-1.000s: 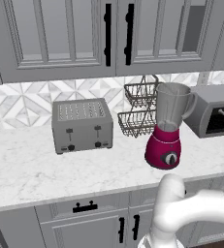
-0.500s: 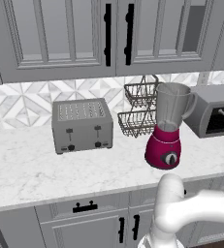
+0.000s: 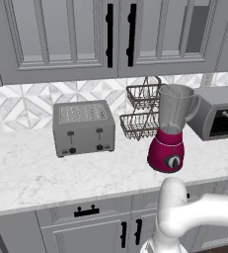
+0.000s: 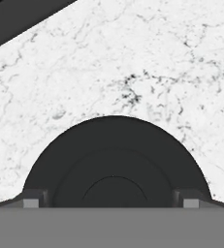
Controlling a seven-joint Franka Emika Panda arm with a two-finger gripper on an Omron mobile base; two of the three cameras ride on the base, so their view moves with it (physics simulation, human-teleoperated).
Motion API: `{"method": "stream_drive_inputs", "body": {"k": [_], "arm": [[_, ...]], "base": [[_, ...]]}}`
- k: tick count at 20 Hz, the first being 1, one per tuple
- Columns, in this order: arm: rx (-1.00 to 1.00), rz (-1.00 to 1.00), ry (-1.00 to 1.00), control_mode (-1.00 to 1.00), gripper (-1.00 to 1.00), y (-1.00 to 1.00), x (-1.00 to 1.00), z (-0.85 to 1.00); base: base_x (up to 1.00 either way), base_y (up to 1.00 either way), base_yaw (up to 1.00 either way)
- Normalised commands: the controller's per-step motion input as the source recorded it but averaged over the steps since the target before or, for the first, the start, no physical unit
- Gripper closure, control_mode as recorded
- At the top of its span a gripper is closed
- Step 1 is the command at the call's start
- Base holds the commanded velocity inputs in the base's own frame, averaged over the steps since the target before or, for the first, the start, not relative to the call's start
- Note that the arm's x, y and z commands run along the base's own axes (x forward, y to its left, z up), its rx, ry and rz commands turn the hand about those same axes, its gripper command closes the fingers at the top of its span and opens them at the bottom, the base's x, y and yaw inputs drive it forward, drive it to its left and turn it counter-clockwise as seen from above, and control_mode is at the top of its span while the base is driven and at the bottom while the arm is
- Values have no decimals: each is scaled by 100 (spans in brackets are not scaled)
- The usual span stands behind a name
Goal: Close the lid blender by securely placing the lid on top.
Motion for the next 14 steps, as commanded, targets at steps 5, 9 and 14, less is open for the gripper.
{"method": "stream_drive_inputs", "body": {"k": [5, 9, 14], "arm": [[0, 0, 2, -100, -100, -1, 10, -22], [0, 0, 6, -100, 100, 0, 0, -29], [0, 0, 8, -100, 100, 0, -3, -29]], "base": [[0, 0, 0], [0, 0, 0], [0, 0, 0]]}}
